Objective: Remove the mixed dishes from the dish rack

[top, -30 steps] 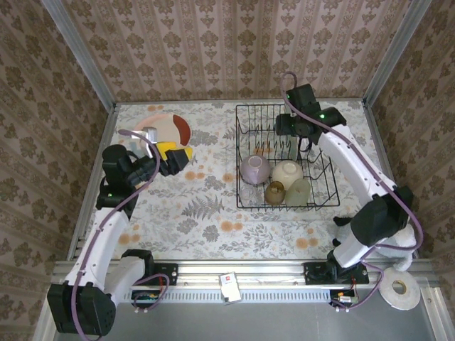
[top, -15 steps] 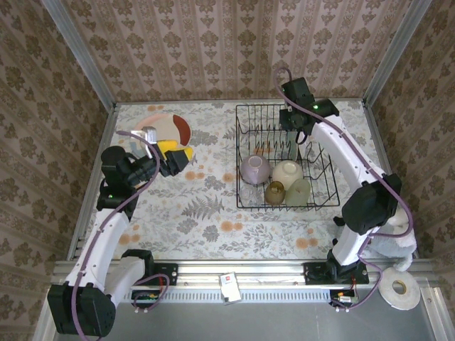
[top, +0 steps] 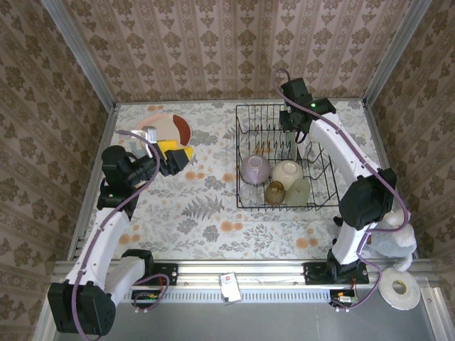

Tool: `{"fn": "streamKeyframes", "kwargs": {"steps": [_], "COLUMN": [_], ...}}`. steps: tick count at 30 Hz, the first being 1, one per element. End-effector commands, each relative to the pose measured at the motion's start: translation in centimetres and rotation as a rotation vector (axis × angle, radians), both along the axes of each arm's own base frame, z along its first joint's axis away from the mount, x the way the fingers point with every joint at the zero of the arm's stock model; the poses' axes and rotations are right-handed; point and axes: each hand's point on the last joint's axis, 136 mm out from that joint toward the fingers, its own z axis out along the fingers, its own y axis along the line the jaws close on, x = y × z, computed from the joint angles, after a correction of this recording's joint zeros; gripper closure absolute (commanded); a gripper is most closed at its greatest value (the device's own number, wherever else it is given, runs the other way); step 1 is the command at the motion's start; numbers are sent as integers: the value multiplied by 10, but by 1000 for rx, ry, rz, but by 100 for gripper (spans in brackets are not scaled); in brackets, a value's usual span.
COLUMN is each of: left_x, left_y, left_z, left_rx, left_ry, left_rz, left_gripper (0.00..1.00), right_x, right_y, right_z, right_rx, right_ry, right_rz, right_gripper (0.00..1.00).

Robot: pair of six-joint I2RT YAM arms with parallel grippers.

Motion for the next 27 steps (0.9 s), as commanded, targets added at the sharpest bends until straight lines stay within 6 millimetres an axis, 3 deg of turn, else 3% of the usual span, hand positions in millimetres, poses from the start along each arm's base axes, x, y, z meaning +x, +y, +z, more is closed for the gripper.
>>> {"fn": "streamKeyframes", "kwargs": {"steps": [1, 6, 13, 27], "left_x": [-6, -7, -6, -5], "left_y": [-5, -5, -5, -5], "left_z": [5, 5, 5, 4], "left_rx": [-16, -19, -16, -20], "left_ry": [-22, -22, -21, -13], "left_rz": [-37, -44, -39, -37], "left_gripper": [0, 0, 0, 0], "right_x": [2, 3, 1, -22], "right_y": [-2, -2, -2, -9], "right_z": [0, -3, 8, 75], "right_rx": [-22, -30, -40, -53], "right_ry": [14, 19, -10, -176], "right_rz": [2, -4, -11, -28], "right_gripper": [84, 89, 100, 100]}}
